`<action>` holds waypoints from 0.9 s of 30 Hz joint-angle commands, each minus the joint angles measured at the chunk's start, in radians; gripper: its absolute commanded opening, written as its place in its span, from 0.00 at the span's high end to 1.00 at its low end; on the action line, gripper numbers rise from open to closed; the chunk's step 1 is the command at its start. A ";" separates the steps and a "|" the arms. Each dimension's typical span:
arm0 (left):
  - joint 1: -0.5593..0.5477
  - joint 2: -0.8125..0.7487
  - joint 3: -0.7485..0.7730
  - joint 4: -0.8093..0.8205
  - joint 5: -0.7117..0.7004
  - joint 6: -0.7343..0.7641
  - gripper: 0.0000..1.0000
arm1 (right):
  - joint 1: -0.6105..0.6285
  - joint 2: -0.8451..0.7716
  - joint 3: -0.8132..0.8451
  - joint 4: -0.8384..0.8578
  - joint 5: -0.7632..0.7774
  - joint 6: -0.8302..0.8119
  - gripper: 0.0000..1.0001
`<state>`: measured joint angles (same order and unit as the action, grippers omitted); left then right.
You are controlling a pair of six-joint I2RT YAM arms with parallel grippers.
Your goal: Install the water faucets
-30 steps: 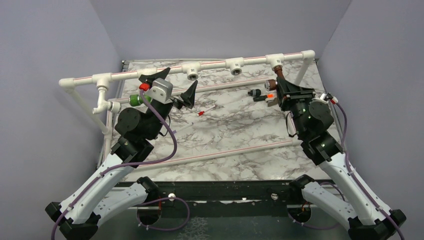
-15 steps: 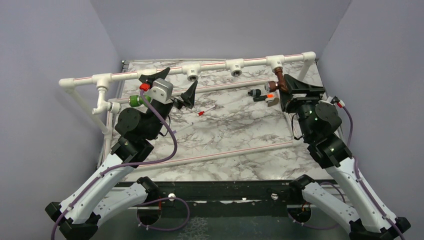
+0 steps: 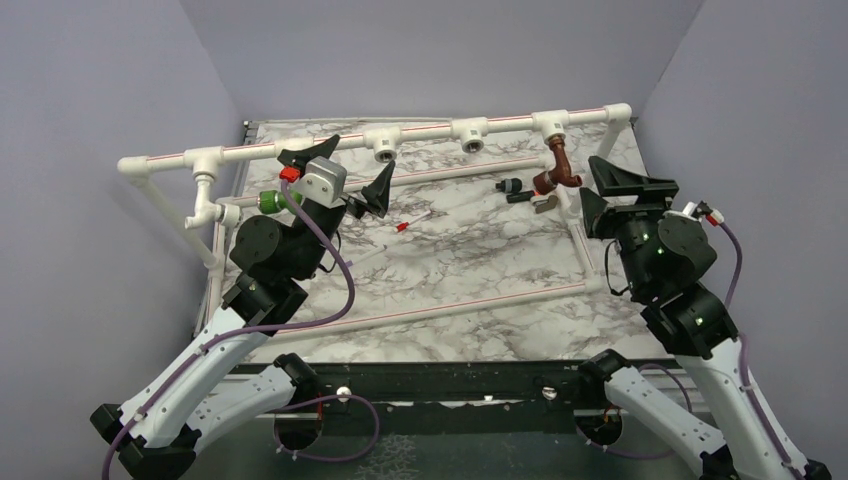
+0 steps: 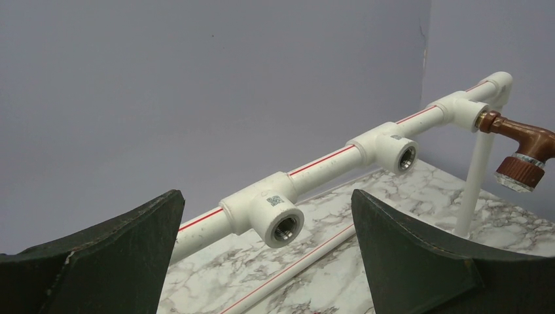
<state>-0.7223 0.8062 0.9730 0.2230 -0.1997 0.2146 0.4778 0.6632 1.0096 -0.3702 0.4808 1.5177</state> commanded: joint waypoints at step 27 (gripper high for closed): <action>-0.008 -0.003 -0.007 0.026 -0.021 0.011 0.01 | 0.002 0.028 0.219 -0.103 -0.461 -1.951 0.20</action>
<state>-0.7280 0.8062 0.9730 0.2230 -0.2016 0.2150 0.4778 0.6819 1.1980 -0.3717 0.2005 -0.0223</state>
